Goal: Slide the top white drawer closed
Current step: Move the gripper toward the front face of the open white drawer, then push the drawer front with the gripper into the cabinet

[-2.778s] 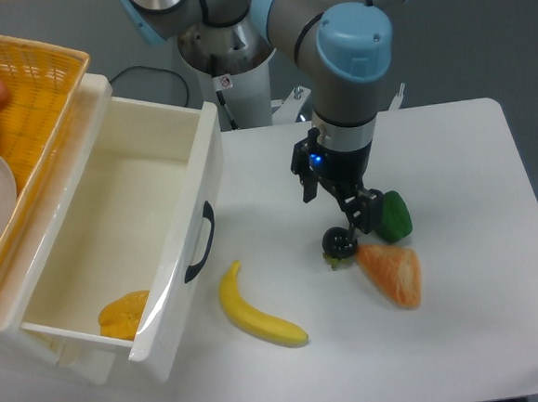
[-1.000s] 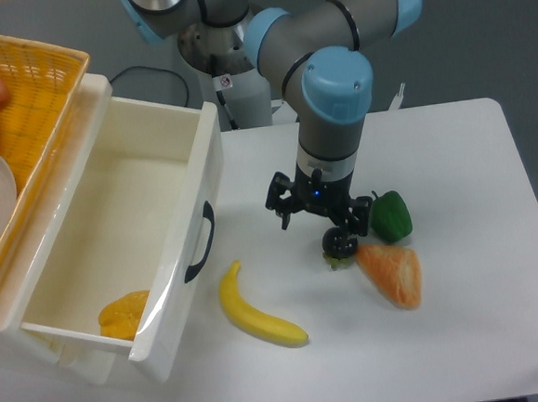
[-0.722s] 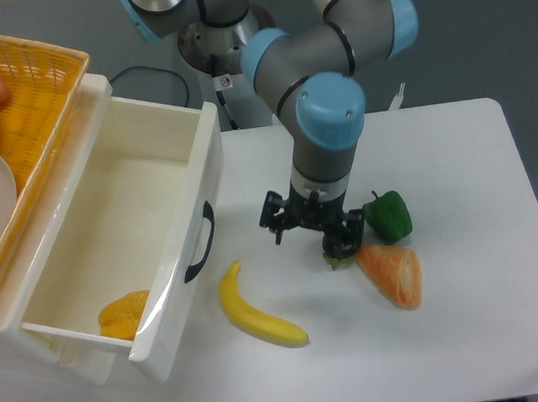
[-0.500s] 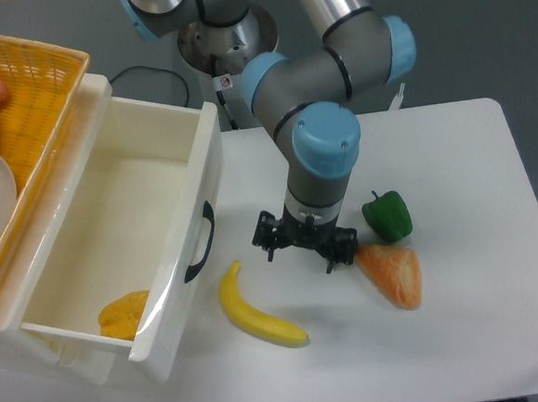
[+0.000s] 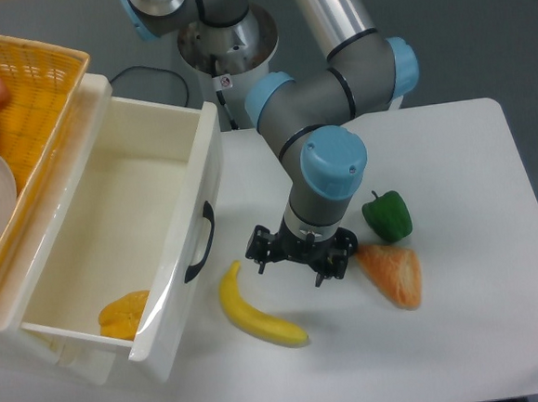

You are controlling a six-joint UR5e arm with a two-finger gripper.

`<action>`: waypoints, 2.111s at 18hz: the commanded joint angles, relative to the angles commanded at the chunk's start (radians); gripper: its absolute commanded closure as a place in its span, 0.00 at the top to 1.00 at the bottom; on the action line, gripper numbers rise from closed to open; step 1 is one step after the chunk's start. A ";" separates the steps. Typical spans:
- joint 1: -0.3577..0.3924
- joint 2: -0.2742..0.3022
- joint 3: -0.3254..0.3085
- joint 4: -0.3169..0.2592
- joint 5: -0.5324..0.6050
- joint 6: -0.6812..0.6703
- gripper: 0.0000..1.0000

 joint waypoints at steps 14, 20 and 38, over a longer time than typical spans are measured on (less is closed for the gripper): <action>-0.037 -0.002 -0.018 -0.002 -0.040 0.005 1.00; -0.052 0.000 -0.020 -0.002 -0.041 0.005 1.00; -0.063 0.017 -0.026 -0.017 -0.075 0.008 1.00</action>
